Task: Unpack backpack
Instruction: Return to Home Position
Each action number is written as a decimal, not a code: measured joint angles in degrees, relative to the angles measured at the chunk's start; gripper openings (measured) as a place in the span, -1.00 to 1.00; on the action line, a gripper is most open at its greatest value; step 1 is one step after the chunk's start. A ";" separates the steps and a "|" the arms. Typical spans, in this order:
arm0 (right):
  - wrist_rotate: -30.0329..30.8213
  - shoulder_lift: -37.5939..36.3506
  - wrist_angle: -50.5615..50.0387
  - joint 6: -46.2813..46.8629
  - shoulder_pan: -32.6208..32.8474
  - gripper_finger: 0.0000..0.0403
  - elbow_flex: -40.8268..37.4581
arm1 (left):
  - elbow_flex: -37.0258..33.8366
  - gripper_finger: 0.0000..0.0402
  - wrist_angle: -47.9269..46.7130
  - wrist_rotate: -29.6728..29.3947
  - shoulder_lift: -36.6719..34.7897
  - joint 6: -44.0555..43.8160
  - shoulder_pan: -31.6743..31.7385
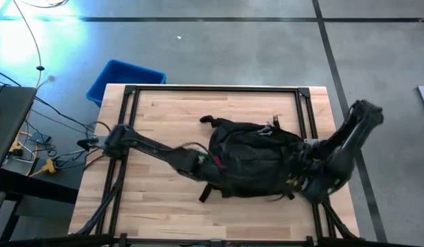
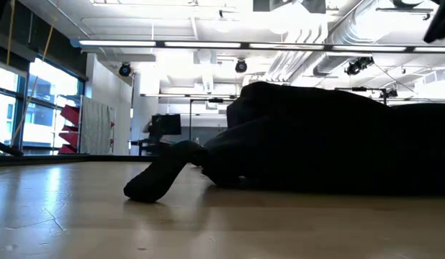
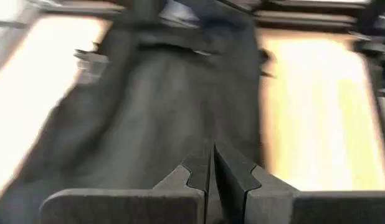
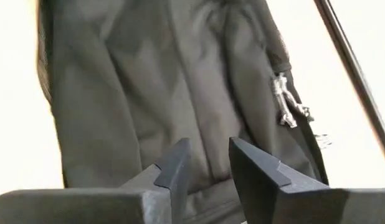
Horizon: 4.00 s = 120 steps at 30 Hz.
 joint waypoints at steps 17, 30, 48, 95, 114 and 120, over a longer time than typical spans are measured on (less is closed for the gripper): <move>-2.94 -41.61 38.01 -7.81 -4.57 -0.57 -31.74 | -10.28 -1.00 -24.59 -13.65 -28.52 -15.57 6.65; -19.19 -44.17 73.98 -38.86 -23.85 -0.57 -45.56 | -60.19 -1.00 16.71 4.13 -62.34 -4.59 17.25; -36.82 -44.14 93.92 -44.42 -47.22 -0.57 -58.14 | -99.84 -1.00 42.09 18.63 -104.65 1.29 20.99; -35.23 -67.17 82.34 -47.51 -46.17 -0.57 -59.25 | -111.82 -1.00 44.22 28.64 -113.03 -2.51 20.88; -35.23 -67.28 81.03 -47.51 -46.17 -0.57 -59.25 | -111.82 -1.00 44.04 28.73 -114.94 -2.50 22.28; -31.73 -67.36 83.98 -50.93 -46.17 -0.57 -59.25 | -111.77 -1.00 46.01 28.85 -115.48 -2.50 25.56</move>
